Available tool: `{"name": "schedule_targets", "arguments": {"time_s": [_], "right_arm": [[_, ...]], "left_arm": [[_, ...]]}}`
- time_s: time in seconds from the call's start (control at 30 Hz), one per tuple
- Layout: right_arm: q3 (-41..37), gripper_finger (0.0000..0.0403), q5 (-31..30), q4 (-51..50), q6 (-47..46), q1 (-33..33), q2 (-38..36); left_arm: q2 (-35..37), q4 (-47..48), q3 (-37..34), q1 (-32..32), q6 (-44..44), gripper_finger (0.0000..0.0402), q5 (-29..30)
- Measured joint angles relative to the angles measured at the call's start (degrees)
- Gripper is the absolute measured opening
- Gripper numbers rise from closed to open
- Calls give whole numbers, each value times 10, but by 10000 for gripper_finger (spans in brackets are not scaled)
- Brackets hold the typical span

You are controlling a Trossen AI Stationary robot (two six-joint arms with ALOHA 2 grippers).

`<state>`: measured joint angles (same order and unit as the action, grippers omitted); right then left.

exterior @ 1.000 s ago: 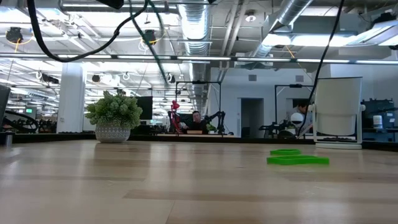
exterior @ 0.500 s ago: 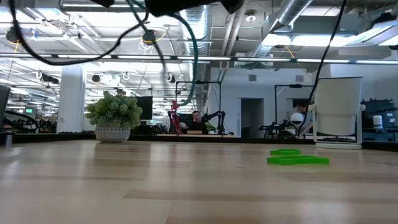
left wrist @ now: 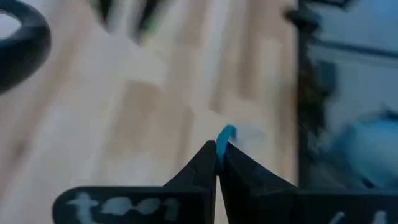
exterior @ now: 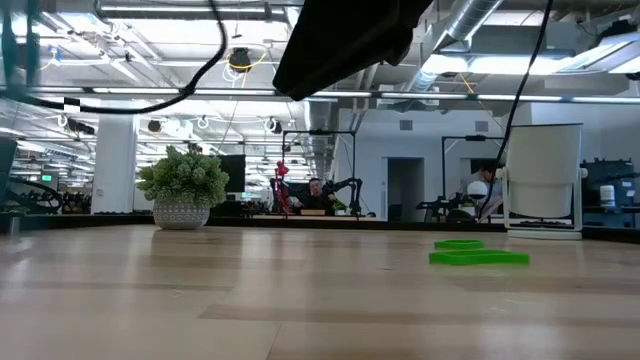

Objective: Pick and place items into bin
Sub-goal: Put the blue rubber band into the black bin

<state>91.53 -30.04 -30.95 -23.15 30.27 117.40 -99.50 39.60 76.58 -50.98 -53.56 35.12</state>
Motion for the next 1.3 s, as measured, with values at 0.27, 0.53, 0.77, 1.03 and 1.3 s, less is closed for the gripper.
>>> {"name": "schedule_targets", "arguments": {"time_s": [0.27, 0.53, 0.77, 1.03, 1.3], "right_arm": [[-11, 124, 0, -2, -24, 1, 0], [-51, 123, 1, 22, -24, -5, 0], [-70, 122, 2, 54, -24, -13, 0], [-71, 123, 2, 68, -24, -15, 0], [-71, 123, 2, 68, -24, -15, 0]], "left_arm": [[0, 120, 9, -95, -232, 0, -14], [0, 236, 9, -191, -473, 0, -81], [0, 387, 9, -228, -614, 0, -79], [0, 410, 9, -215, -610, 0, -63], [0, 382, 9, -194, -542, 0, -63]]}}
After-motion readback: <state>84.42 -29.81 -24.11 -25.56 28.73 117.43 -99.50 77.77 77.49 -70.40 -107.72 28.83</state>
